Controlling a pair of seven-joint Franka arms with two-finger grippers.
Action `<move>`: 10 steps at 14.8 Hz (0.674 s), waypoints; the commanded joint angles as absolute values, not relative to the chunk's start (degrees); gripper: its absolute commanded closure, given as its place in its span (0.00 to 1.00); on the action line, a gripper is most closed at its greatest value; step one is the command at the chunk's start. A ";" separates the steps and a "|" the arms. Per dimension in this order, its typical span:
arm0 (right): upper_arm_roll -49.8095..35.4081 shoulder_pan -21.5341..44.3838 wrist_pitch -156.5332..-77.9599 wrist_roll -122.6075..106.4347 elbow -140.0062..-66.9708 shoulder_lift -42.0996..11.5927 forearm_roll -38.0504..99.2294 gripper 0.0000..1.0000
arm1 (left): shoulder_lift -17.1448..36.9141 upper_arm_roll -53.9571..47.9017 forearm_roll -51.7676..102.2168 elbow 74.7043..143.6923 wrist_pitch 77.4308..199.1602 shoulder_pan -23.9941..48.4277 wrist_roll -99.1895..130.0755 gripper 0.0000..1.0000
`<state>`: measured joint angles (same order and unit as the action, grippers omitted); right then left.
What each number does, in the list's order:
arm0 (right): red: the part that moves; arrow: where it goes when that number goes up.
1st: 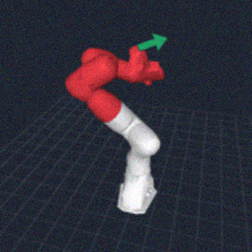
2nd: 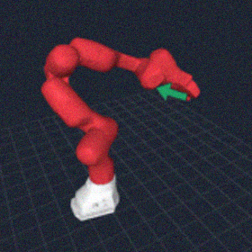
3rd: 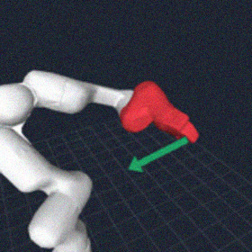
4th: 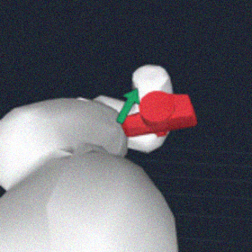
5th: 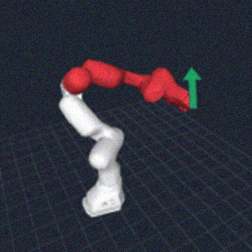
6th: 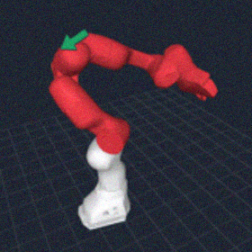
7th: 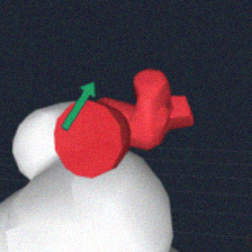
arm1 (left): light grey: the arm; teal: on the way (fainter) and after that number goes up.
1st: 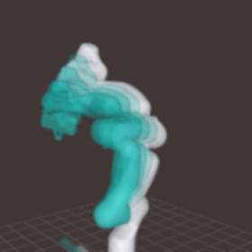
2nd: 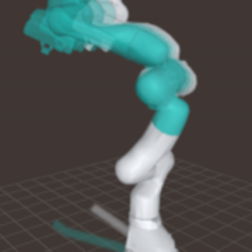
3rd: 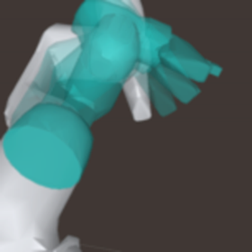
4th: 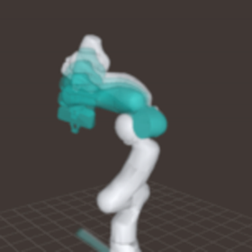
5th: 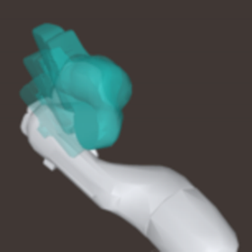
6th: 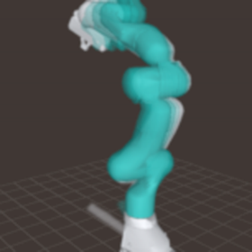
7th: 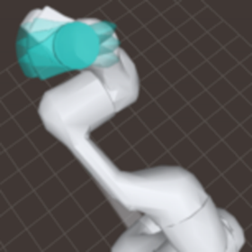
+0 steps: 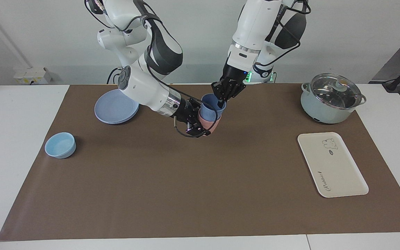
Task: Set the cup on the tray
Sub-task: 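Grasp the rim of the inner blue cup with the left gripper, then pull the blue cup out with the left gripper toward the cream tray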
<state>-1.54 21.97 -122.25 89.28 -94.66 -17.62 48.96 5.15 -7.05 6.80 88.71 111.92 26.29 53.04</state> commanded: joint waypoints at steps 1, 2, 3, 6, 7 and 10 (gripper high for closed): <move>-1.23 21.88 -123.40 90.00 -95.98 -16.35 50.89 1.00 | 5.19 -6.68 5.80 84.56 104.52 27.16 54.14 1.00; -1.23 21.88 -123.49 90.00 -95.89 -16.35 50.89 1.00 | 5.01 -6.77 5.71 83.42 102.24 27.07 54.14 1.00; -1.23 21.88 -123.57 89.91 -95.98 -16.35 50.89 1.00 | 4.57 -6.68 5.71 82.97 100.65 26.98 54.05 1.00; -1.23 21.88 -123.66 89.91 -95.98 -16.35 50.89 1.00 | 2.47 -5.80 6.15 82.10 96.08 26.37 53.79 1.00; -1.23 21.88 -123.66 89.91 -95.98 -16.35 50.89 1.00 | 1.68 -5.71 6.15 81.74 94.85 26.11 53.44 1.00; -1.23 21.80 -123.66 89.91 -95.98 -16.35 50.89 1.00 | -1.39 -4.75 6.15 82.44 94.05 22.08 50.56 1.00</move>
<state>-1.04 22.09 -122.71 89.29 -94.76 -17.58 48.98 1.66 -5.24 6.32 81.52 95.90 24.98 52.91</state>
